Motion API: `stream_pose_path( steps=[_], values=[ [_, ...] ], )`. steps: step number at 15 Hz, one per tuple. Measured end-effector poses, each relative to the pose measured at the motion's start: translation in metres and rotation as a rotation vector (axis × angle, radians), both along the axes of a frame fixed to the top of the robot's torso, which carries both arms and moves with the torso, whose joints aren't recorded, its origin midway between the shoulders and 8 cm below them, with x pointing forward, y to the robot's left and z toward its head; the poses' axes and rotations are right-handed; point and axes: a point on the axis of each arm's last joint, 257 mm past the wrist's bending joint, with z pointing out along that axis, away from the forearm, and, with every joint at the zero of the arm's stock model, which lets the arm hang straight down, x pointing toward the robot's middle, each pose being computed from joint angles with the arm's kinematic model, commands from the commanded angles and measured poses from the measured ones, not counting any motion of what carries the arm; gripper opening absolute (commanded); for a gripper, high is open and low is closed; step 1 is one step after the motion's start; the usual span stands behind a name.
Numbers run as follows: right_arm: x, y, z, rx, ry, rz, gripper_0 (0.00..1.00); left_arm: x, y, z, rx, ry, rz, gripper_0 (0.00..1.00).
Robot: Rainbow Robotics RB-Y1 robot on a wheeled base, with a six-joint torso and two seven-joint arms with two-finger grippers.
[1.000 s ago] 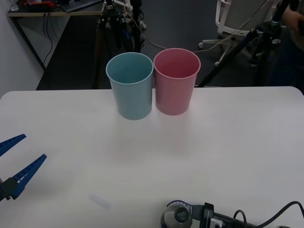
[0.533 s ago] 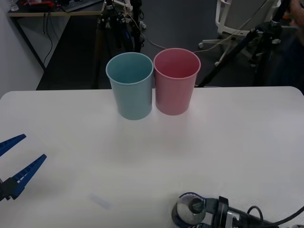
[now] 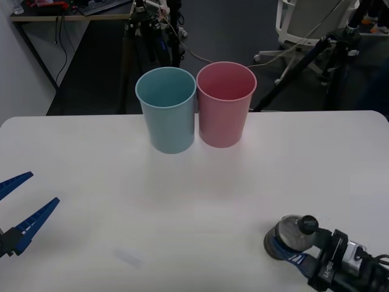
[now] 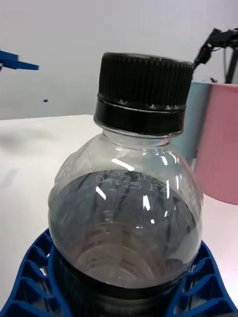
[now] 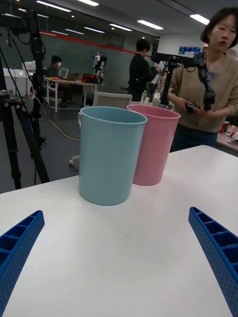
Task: Grasp the object on the table and drop it into the matching bin: aluminum can to the light blue bin, PET bottle to the pink bin.
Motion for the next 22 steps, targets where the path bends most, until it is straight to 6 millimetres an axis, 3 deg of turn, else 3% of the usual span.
stream_pose_path(
  steps=[5, 7, 9, 12, 16, 22],
  values=[
    [0.017, -0.056, 0.025, 0.055, 0.025, -0.119, 0.00, 0.000, 0.000, 0.000, 0.000, 0.000, 0.000, 1.00],
    [0.023, -0.068, 0.035, 0.073, 0.027, -0.143, 0.00, 0.000, 0.000, 0.000, 0.000, 0.000, 0.000, 1.00],
    [0.031, -0.077, 0.058, 0.048, -0.014, -0.178, 0.00, 0.000, 0.000, 0.000, 0.000, 0.000, 0.000, 1.00],
    [0.040, -0.079, 0.102, 0.032, -0.067, -0.221, 0.00, 0.000, 0.000, 0.000, 0.000, 0.000, 0.000, 1.00],
    [0.058, -0.070, 0.143, 0.076, -0.064, -0.237, 0.00, 0.000, 0.000, 0.000, 0.000, 0.000, 0.000, 1.00],
    [0.103, -0.046, 0.211, 0.107, -0.124, -0.253, 0.00, 0.000, 0.000, 0.000, 0.000, 0.000, 0.000, 1.00]
  ],
)
